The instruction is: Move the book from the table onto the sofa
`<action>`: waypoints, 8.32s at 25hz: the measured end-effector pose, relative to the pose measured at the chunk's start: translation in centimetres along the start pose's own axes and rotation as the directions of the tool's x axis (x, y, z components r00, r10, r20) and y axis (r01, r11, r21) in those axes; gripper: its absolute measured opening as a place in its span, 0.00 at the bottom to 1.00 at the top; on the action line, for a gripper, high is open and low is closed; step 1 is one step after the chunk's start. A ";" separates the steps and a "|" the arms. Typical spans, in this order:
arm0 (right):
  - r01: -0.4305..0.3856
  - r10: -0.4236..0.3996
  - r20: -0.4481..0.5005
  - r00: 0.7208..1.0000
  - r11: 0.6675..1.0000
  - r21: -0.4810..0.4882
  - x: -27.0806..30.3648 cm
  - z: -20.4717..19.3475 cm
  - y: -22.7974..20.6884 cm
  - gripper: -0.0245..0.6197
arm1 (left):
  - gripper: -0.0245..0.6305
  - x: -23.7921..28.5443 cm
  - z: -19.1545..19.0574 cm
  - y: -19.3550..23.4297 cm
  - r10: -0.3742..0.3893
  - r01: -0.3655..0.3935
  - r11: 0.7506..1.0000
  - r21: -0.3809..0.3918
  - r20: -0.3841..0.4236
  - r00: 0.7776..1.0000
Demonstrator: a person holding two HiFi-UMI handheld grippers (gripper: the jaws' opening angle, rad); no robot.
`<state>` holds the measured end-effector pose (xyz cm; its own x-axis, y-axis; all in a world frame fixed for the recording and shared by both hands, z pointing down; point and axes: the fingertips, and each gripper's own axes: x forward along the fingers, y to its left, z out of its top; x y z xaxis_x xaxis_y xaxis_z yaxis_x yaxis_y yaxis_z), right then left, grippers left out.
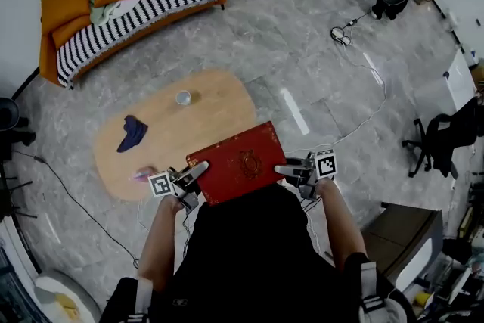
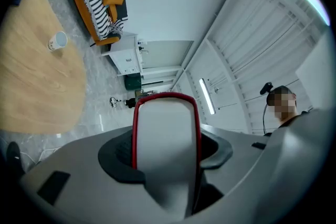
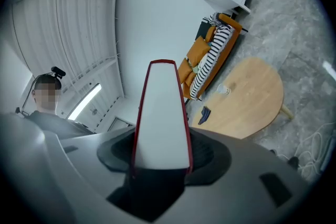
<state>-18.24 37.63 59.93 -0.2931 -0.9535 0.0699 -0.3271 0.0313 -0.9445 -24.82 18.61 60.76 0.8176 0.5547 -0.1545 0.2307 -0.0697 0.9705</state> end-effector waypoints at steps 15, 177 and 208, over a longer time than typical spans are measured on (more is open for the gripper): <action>-0.019 0.019 -0.015 1.000 1.000 0.012 -3.9 5.6 -2.5 0.42 | 0.41 6.4 1.0 0.9 0.034 -0.034 0.999 0.013 -0.006 0.999; -0.213 0.206 -0.889 0.408 0.969 0.126 62.9 92.0 -29.3 0.42 | 0.41 10.2 90.1 21.4 0.156 -0.217 0.971 -0.095 0.947 0.282; -0.249 0.394 -0.636 0.664 0.918 0.309 81.6 108.0 -35.2 0.41 | 0.42 3.7 115.7 24.2 0.195 -0.250 0.962 -0.113 0.921 0.338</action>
<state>66.39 -73.65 64.22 -0.8944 -0.4304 -0.1215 0.0501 0.1735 -0.9836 44.85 -76.93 62.22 0.8070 -0.5897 -0.0328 -0.0416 -0.1121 0.9928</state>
